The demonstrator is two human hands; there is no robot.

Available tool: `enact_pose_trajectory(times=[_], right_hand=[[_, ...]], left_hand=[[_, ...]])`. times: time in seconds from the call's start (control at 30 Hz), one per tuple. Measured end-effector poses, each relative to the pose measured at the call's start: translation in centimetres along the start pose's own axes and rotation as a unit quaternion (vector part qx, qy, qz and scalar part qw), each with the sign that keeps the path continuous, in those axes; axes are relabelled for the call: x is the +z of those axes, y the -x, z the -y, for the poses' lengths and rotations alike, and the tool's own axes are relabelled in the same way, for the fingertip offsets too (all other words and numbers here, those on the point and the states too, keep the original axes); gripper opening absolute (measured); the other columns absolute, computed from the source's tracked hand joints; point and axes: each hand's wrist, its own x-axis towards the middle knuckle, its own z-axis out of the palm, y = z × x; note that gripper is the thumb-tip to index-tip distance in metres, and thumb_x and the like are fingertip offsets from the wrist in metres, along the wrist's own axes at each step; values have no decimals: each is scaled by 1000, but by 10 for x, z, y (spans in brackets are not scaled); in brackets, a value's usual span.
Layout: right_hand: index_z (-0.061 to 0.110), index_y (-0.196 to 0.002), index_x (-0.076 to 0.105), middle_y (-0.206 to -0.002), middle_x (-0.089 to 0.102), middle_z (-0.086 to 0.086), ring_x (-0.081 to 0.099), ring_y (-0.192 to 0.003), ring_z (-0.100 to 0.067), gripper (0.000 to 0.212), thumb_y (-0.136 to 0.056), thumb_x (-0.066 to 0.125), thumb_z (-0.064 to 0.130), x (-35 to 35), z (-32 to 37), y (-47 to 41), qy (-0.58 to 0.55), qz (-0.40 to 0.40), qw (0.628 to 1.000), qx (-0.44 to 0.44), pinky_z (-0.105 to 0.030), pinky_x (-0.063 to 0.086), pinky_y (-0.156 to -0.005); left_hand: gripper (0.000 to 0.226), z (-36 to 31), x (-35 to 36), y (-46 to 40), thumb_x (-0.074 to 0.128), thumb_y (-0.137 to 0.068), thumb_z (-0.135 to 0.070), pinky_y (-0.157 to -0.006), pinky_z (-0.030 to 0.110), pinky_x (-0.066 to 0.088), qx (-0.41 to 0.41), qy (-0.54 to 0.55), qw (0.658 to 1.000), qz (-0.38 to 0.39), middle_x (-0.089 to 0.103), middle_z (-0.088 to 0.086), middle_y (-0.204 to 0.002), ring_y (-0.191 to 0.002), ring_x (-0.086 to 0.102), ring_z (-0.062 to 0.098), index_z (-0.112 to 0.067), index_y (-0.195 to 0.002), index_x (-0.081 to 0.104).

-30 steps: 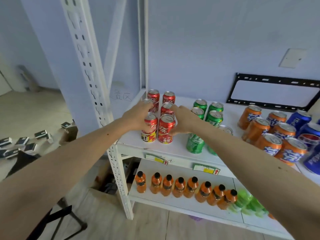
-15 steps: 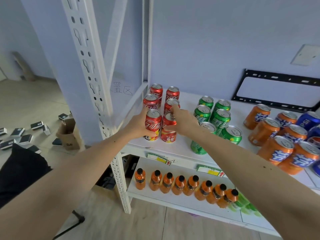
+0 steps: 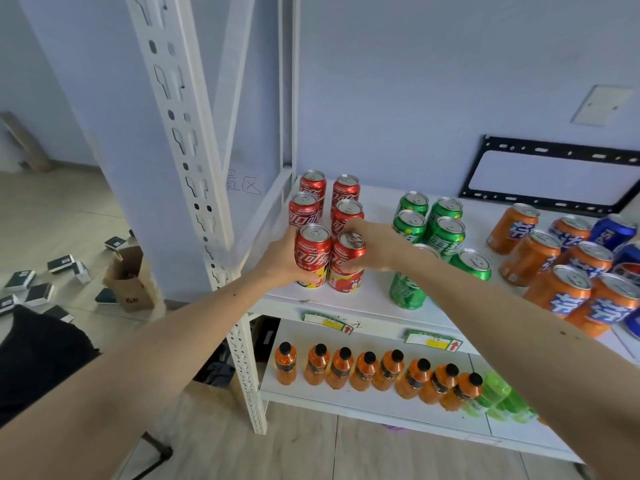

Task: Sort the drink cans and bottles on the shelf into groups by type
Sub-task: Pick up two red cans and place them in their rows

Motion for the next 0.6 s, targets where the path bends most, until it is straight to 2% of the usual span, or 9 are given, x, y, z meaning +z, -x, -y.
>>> enact_pose_trajectory(times=[0.07, 0.17, 0.37, 0.6], right_hand=[[25, -134, 43, -137, 54, -6, 55, -121, -28, 70, -75, 80, 29, 1, -1, -1, -1, -5, 1000, -2, -36, 47, -95], [27, -135, 42, -138, 53, -4, 52, -123, -27, 73, -74, 81, 24, -2, -3, -1, -4, 17, 1000, -13, -38, 46, -100], [28, -141, 37, -143, 49, -4, 50, -127, -27, 79, -76, 81, 23, -2, -4, 0, -6, 30, 999, -11, -41, 43, -105], [30, -147, 27, -143, 49, -2, 52, -126, -26, 97, -69, 84, 39, -25, 0, 6, 9, 55, 998, 7, -42, 41, -106]], left_hand=[[97, 3, 1, 0, 92, -59, -24, -95, 29, 43, 2, 4, 1000, 4, 60, -1, -129, -116, 58, 18, -22, -140, 36], [99, 5, -2, 2, 92, -58, -24, -102, 39, 45, 9, 14, 1000, 22, 61, -2, -130, -118, 58, 18, -25, -141, 37], [96, 2, -2, 2, 91, -61, -23, -99, 32, 44, 14, 7, 999, 32, 60, -1, -130, -118, 57, 19, -26, -140, 36], [100, -12, -31, -2, 90, -62, -28, -102, 33, 39, -25, 14, 998, 61, 51, -3, -138, -123, 52, 16, -20, -143, 33]])
